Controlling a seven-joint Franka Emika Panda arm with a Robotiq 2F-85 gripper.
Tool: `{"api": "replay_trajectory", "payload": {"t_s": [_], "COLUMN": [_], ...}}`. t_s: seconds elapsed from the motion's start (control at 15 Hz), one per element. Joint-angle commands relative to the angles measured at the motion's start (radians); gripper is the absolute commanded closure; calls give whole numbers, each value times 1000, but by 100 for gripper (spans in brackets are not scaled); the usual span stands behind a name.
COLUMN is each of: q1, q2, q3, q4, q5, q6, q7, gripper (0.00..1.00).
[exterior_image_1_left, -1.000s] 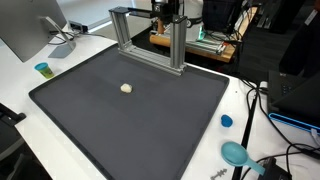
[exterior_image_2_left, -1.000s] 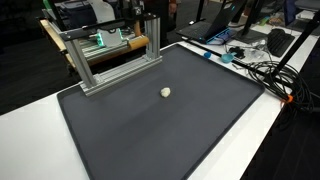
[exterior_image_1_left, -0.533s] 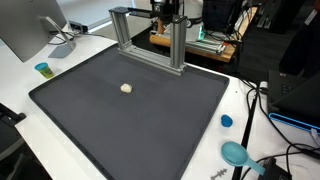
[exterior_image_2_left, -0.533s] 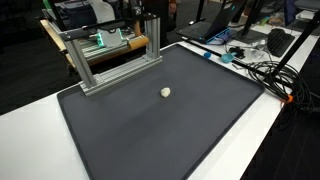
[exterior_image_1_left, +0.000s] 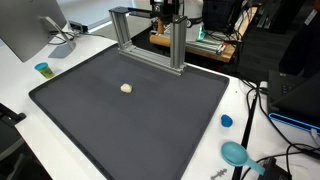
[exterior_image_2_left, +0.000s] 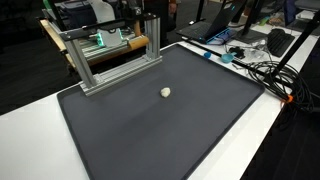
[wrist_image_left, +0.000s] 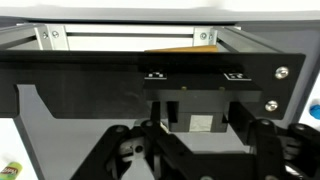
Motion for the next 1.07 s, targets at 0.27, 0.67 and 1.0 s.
{"api": "replay_trajectory", "payload": {"t_s": [0.27, 0.67, 1.0], "q1": [-14, -20, -11], "q2": [-20, -17, -3], "q3": [19, 42, 30], "q4": [-17, -8, 11], "q5": [-9, -10, 8], "q6": [-34, -36, 19], "q7": [61, 111, 102], "gripper": [55, 79, 79]}}
